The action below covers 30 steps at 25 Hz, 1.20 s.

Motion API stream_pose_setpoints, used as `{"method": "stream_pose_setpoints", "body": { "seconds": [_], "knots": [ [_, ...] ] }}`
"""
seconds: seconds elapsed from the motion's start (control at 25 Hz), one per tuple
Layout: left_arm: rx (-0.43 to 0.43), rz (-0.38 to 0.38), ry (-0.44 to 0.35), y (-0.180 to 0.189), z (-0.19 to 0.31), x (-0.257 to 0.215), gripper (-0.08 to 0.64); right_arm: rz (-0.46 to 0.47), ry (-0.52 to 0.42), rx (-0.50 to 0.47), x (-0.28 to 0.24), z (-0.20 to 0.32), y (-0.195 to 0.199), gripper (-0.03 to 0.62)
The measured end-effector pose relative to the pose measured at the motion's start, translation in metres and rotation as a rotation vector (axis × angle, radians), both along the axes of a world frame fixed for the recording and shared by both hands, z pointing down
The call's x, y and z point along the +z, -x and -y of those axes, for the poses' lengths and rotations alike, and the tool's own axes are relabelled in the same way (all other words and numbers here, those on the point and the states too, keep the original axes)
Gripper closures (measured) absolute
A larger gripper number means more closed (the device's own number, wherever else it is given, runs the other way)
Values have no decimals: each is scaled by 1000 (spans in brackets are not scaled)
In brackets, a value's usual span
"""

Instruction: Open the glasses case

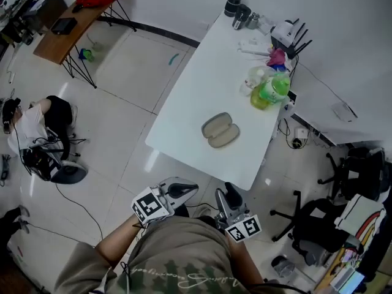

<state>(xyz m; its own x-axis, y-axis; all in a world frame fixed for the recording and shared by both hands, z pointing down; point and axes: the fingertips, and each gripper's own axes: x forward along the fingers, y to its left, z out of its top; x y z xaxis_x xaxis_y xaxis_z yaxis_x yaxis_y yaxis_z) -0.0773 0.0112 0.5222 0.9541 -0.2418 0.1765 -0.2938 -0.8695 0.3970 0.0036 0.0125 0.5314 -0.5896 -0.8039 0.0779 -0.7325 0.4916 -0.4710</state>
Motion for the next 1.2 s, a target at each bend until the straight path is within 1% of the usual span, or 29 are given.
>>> {"method": "stream_pose_setpoints", "body": {
  "seconds": [0.08, 0.12, 0.24, 0.36, 0.48, 0.56, 0.6, 0.64, 0.72, 0.8, 0.88, 0.96, 1.08, 1.2],
  "knots": [
    [-30, -11, -16, -15, -23, -7, 554, -15, -74, -69, -18, -25, 4, 546],
    [-61, -18, -15, -20, -32, -12, 554, -11, -108, -94, -28, -38, 4, 579],
    [-153, -23, -44, -38, -63, -30, 554, -19, -173, -126, -57, -75, -9, 581],
    [-234, -17, -78, -63, -98, -45, 554, -61, -220, -123, -74, -106, -39, 581],
    [-298, -15, -107, -88, -125, -57, 554, -72, -232, -88, -80, -129, -74, 581],
    [-326, -8, -152, -100, -136, -68, 554, -72, -236, -90, -84, -139, -87, 581],
    [-329, 7, -173, -104, -141, -71, 554, -70, -239, -95, -87, -143, -89, 581],
    [-322, 30, -181, -105, -147, -70, 554, -68, -246, -93, -91, -147, -90, 581],
    [-301, 70, -169, -101, -158, -62, 554, -70, -265, -61, -100, -153, -91, 580],
    [-307, 44, -155, -91, -164, -59, 554, -89, -281, -16, -110, -154, -95, 581],
    [-329, 22, -160, -81, -162, -63, 554, -118, -302, 19, -120, -153, -99, 581],
    [-339, 14, -194, -74, -156, -74, 554, -146, -321, 38, -130, -151, -101, 581],
    [-357, -14, -254, -65, -147, -89, 554, -170, -318, 35, -131, -147, -94, 581],
    [-389, -39, -264, -58, -135, -92, 554, -179, -319, 39, -131, -138, -83, 581]
  ]
}}
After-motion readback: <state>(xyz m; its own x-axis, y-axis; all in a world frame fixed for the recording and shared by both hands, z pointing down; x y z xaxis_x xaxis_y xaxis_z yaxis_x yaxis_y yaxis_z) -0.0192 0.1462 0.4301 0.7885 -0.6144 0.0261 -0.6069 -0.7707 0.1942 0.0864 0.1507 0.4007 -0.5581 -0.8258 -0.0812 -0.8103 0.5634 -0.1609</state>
